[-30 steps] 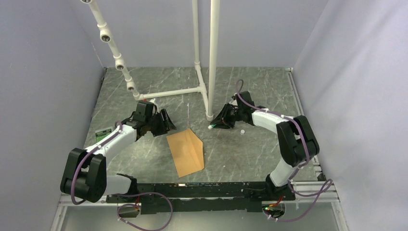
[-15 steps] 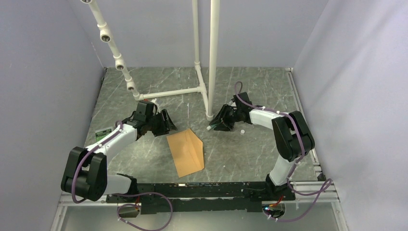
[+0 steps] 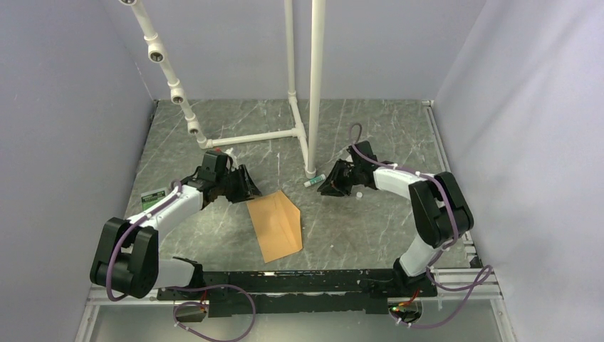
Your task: Place the letter into the envelope and seal it
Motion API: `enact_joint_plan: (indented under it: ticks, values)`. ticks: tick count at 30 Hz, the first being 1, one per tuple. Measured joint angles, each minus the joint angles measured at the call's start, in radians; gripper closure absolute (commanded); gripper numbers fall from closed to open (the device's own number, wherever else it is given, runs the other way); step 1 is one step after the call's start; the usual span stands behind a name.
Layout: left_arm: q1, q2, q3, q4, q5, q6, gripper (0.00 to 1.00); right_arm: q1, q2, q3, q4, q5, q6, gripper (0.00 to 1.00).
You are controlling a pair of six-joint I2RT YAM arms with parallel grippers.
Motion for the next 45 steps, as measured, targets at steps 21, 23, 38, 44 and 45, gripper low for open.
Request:
enact_joint_plan:
  ticks: [21,23,38,44,45]
  values:
    - [0.000,0.028,-0.169,0.082,0.105,-0.104,0.98,0.289,-0.180,-0.281,0.329,0.159,-0.088,0.84]
    - [0.000,0.050,-0.169,0.050,0.078,-0.116,0.98,0.318,-0.149,-0.282,0.368,0.159,-0.076,0.85]
    - [0.001,0.070,-0.193,0.050,0.056,-0.217,0.98,0.508,-0.104,-0.274,0.457,0.235,-0.020,0.85]
    - [0.001,0.066,-0.203,0.069,0.061,-0.229,0.98,0.530,-0.060,-0.178,0.397,0.280,-0.037,0.85]
    - [0.001,0.066,-0.203,0.069,0.061,-0.229,0.98,0.532,-0.047,-0.161,0.386,0.287,-0.040,0.86]
